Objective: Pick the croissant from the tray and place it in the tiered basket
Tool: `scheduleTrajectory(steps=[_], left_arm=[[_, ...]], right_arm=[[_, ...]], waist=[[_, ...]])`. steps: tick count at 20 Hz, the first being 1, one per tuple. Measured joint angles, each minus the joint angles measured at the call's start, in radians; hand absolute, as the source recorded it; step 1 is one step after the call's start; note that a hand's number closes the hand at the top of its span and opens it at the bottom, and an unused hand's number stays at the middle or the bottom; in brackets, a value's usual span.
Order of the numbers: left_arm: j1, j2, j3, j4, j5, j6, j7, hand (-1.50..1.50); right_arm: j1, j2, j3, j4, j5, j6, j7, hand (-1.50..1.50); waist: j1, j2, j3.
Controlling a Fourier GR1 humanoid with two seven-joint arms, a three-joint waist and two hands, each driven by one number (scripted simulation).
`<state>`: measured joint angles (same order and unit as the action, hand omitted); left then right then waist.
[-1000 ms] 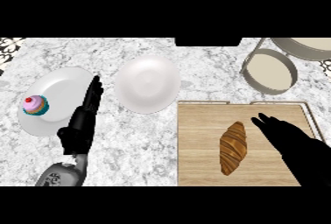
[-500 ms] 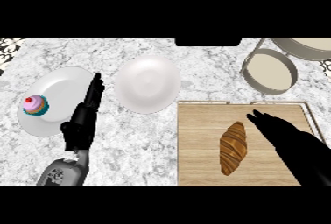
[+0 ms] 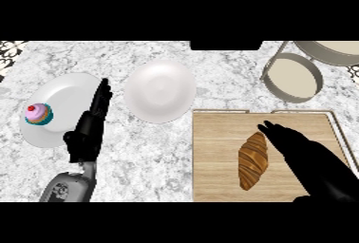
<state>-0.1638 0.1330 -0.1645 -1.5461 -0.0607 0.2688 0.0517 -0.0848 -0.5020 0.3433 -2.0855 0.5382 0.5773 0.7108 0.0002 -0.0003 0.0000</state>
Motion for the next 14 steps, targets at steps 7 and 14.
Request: scheduleTrajectory(steps=[7,14], left_arm=[[0.018,-0.028,0.016,-0.003,-0.025,-0.021,-0.014,0.0],[0.027,-0.046,0.031,-0.008,-0.047,-0.042,-0.016,0.0]], right_arm=[[-0.013,0.078,-0.016,0.069,0.079,0.042,-0.043,-1.5],[-0.013,0.153,-0.016,0.16,0.173,0.013,-0.11,-1.5]], waist=[[0.0,0.0,0.0],[0.0,0.0,0.0]])
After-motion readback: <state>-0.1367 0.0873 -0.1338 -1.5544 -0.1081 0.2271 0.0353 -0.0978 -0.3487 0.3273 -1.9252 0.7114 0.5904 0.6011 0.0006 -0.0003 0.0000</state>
